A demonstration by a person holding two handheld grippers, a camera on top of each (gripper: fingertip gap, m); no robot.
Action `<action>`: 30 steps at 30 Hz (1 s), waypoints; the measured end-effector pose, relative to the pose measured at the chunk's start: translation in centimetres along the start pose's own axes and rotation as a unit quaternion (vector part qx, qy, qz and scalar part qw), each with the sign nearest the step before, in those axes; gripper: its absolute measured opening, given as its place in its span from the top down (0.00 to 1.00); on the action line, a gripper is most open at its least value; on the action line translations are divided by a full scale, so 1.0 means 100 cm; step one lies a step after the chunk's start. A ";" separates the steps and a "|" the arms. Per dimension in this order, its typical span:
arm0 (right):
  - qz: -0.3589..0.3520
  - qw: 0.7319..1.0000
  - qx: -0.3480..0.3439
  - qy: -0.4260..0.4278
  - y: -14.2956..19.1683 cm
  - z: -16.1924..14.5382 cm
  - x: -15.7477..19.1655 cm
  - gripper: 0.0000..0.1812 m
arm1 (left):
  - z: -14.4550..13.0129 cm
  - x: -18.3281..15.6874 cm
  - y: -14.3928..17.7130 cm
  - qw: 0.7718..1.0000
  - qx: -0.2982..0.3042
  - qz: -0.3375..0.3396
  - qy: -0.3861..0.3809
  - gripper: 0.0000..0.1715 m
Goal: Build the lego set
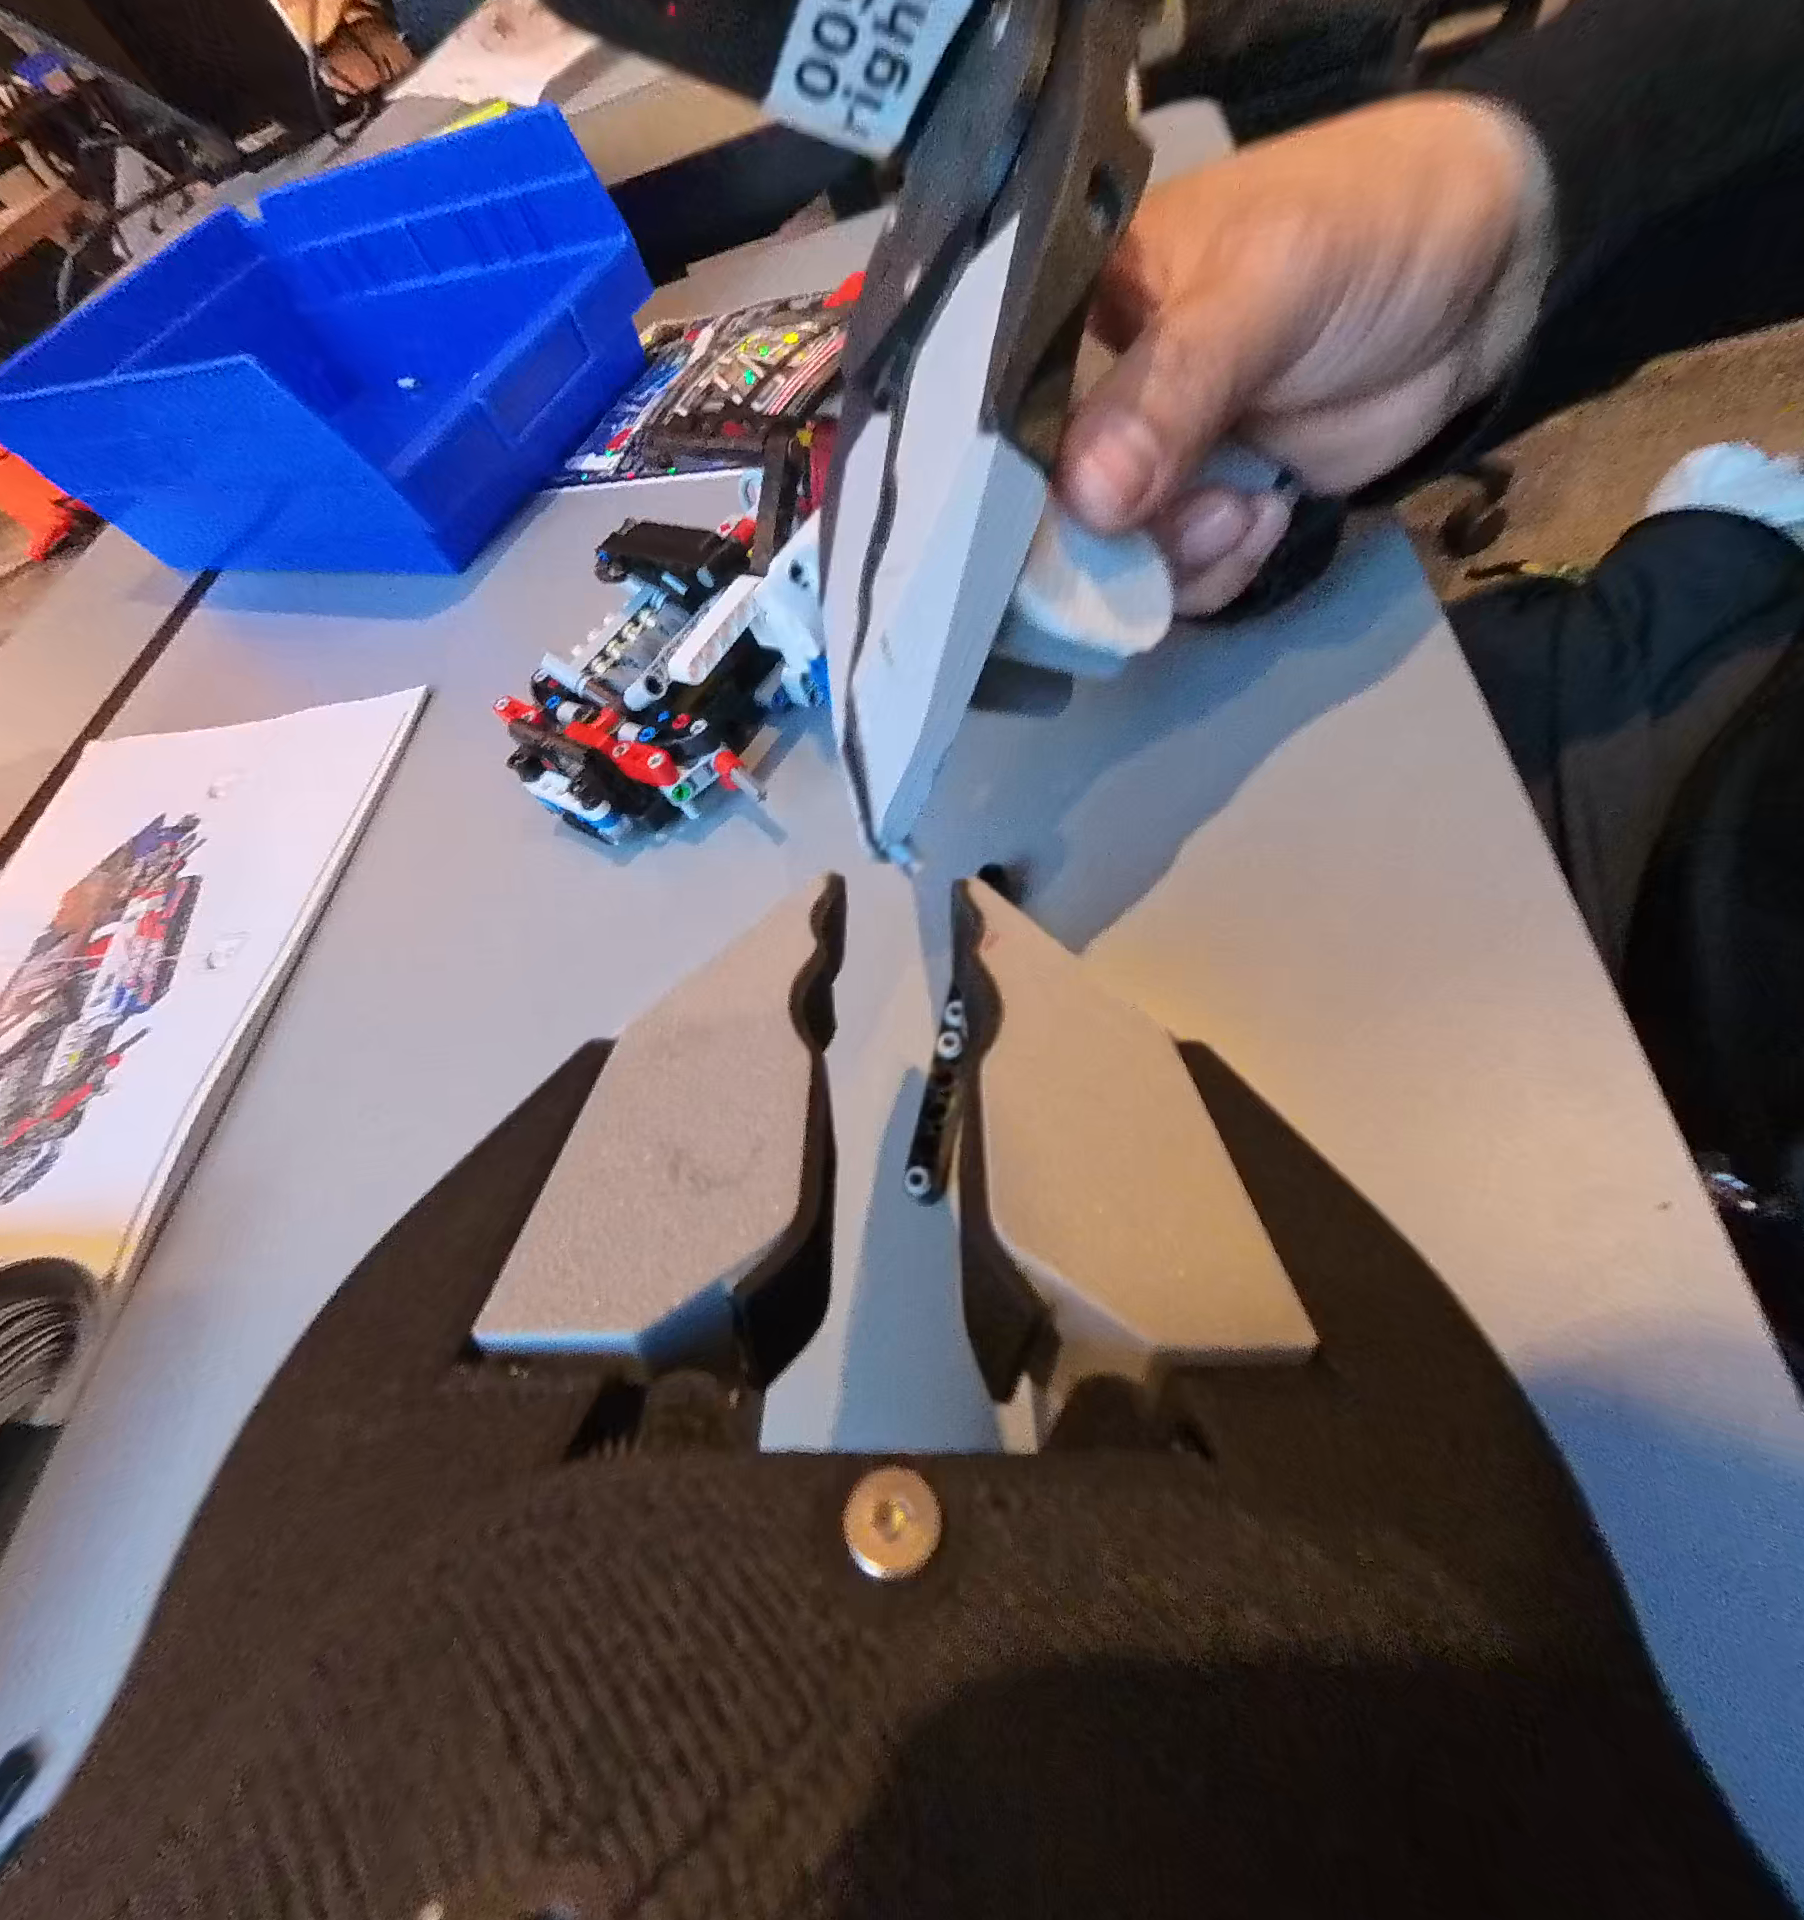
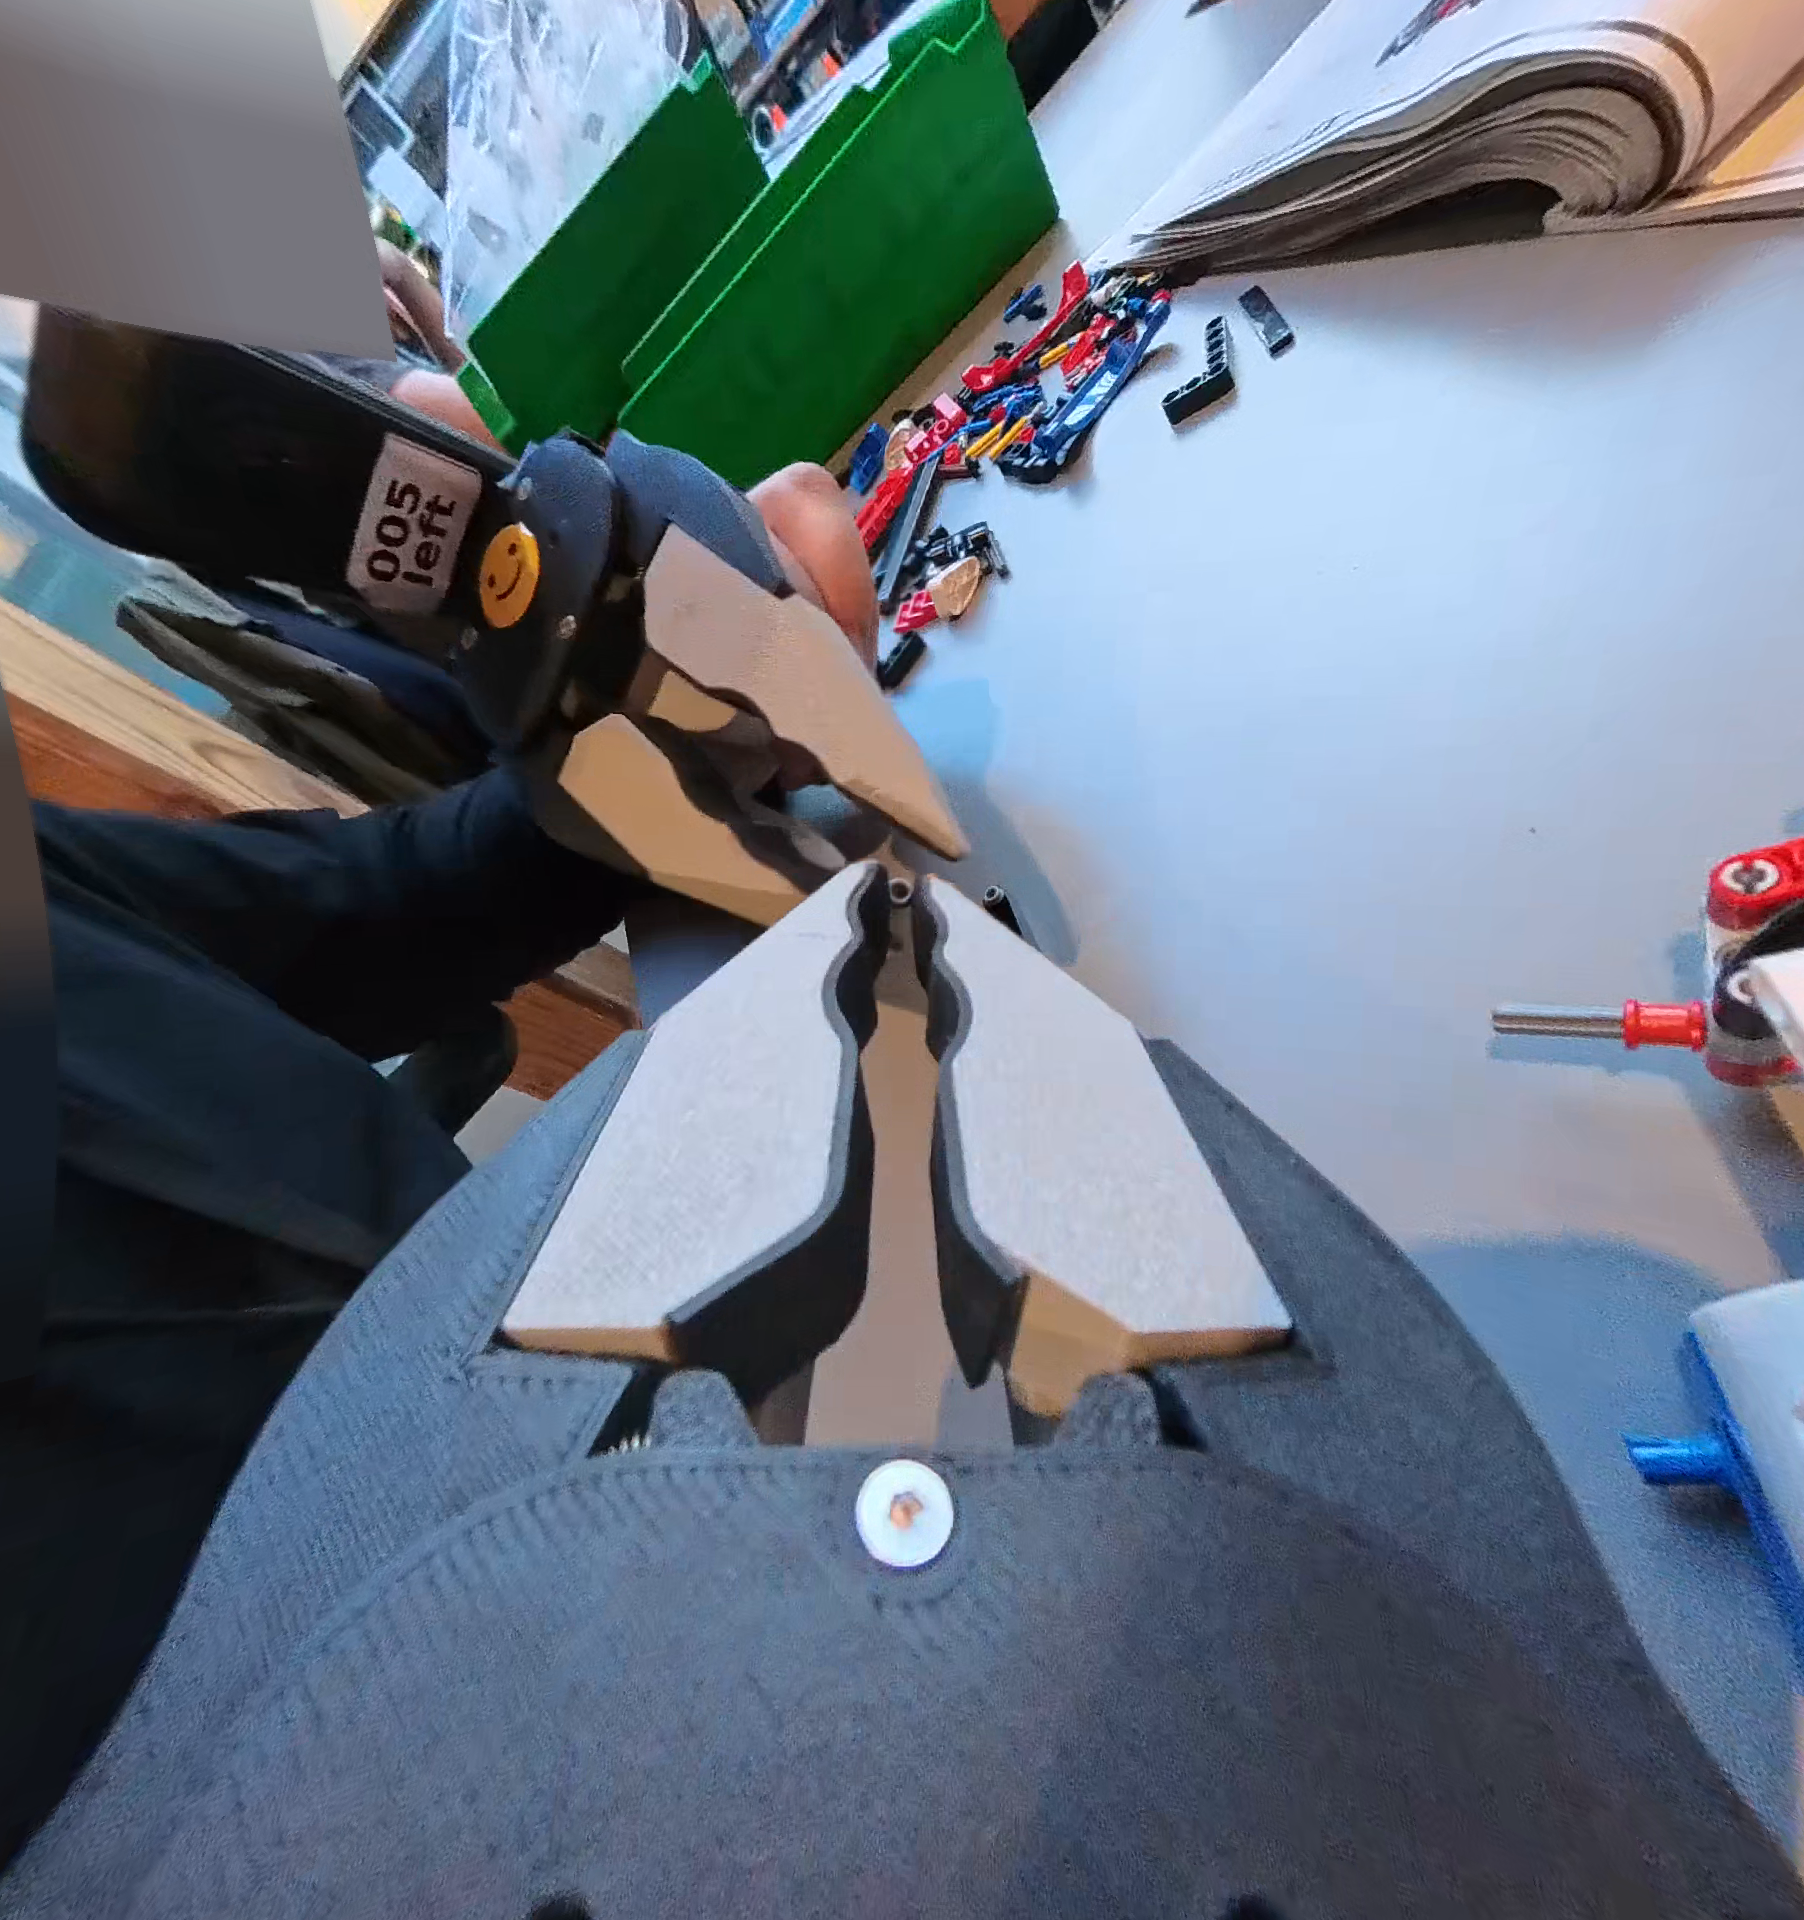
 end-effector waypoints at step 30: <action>-0.090 0.985 -0.030 0.145 -0.009 0.001 0.011 0.98 | -0.001 0.004 -0.002 0.998 0.020 0.052 0.007 1.00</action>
Point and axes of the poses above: each gripper's, where its closed fingertips meet, y back along the fingers, z out of its top, x = y × z across the jaws, the point moved 10 cm from there along y, back along the fingers, and after that the axes turned 2 degrees about -z, right-handed, at the moved point
